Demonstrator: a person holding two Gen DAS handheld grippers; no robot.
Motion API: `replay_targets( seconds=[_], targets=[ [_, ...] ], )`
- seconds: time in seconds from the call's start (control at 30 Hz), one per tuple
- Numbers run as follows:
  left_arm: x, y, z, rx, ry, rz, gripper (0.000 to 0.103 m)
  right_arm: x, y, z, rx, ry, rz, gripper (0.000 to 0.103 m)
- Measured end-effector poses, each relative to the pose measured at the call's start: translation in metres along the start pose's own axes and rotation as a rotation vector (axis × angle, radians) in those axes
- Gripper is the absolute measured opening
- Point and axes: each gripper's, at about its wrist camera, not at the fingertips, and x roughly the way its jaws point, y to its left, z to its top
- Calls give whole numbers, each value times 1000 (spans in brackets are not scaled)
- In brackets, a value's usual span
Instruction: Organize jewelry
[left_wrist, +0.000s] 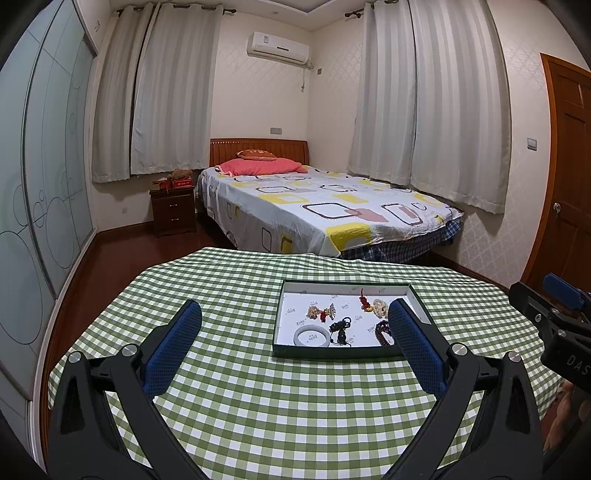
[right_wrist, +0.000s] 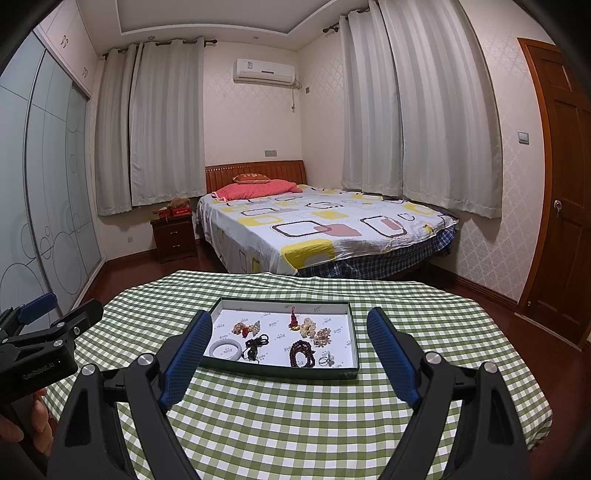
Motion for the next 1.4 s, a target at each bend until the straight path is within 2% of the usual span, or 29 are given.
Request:
replay_targets(
  seconds=[0.73, 1.03, 1.1, 1.27, 1.4],
  targets=[
    [1, -4, -3, 20, -16, 23, 99, 5, 1, -4, 0, 13, 0, 83],
    [15, 5, -6, -31, 28, -32, 99, 13, -1, -8, 2, 30, 1, 83],
    [16, 7, -6, -42, 15, -21, 99, 15, -2, -10, 5, 36, 0, 83],
    [31, 7, -10, 8, 30, 31, 99, 22, -3, -13, 10, 51, 2, 83],
    [59, 19, -16, -8, 102, 32, 99, 30, -8, -15, 14, 64, -1, 83]
  ],
)
